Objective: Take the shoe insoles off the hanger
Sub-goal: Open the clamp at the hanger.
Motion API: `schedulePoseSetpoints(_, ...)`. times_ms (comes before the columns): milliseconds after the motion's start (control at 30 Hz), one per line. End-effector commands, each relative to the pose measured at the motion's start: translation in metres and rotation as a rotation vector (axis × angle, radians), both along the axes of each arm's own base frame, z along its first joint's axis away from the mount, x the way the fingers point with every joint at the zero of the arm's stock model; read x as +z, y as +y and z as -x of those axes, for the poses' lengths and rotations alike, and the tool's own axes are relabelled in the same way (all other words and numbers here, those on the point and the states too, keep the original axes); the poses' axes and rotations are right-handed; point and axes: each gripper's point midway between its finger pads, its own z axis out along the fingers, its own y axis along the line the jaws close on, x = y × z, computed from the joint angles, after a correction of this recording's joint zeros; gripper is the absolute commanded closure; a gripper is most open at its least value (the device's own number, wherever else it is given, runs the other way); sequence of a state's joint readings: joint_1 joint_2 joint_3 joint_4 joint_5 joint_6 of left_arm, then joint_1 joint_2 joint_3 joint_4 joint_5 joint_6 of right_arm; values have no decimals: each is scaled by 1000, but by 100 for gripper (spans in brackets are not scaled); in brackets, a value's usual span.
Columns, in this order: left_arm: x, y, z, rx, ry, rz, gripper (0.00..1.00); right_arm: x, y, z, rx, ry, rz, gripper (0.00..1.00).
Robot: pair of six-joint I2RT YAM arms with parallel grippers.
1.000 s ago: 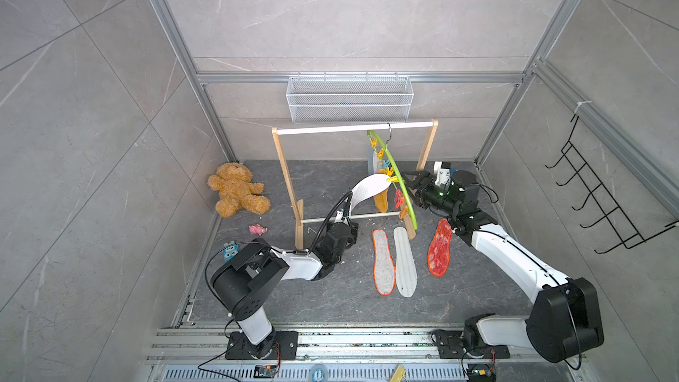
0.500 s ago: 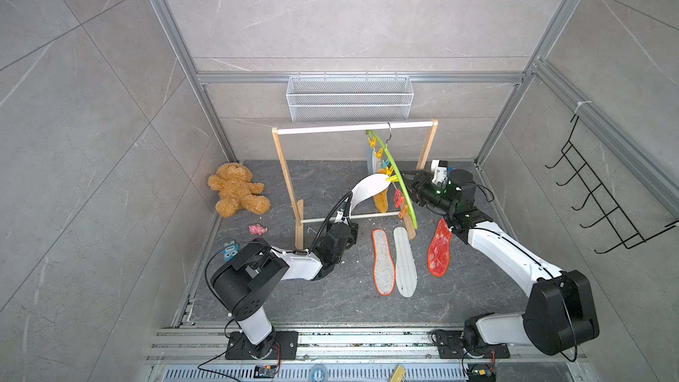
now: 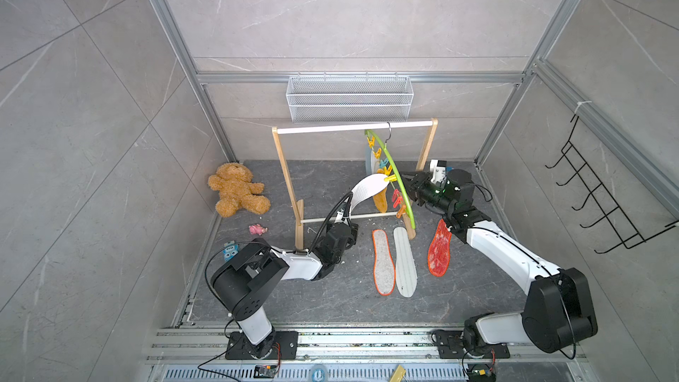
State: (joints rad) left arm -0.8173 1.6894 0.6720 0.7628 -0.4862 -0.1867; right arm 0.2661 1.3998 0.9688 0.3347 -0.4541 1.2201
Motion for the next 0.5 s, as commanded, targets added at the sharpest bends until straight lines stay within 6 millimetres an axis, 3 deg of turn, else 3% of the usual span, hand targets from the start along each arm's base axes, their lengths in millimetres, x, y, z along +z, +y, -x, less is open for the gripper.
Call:
schedulePoseSetpoints(0, 24, -1, -1, -3, -46, 64, 100, 20, 7, -2, 23, -51, -21, 72)
schedulePoseSetpoints(467, 19, 17, 6, 47, -42, 56, 100, 19, 9, 4, 42, -52, -10, 76)
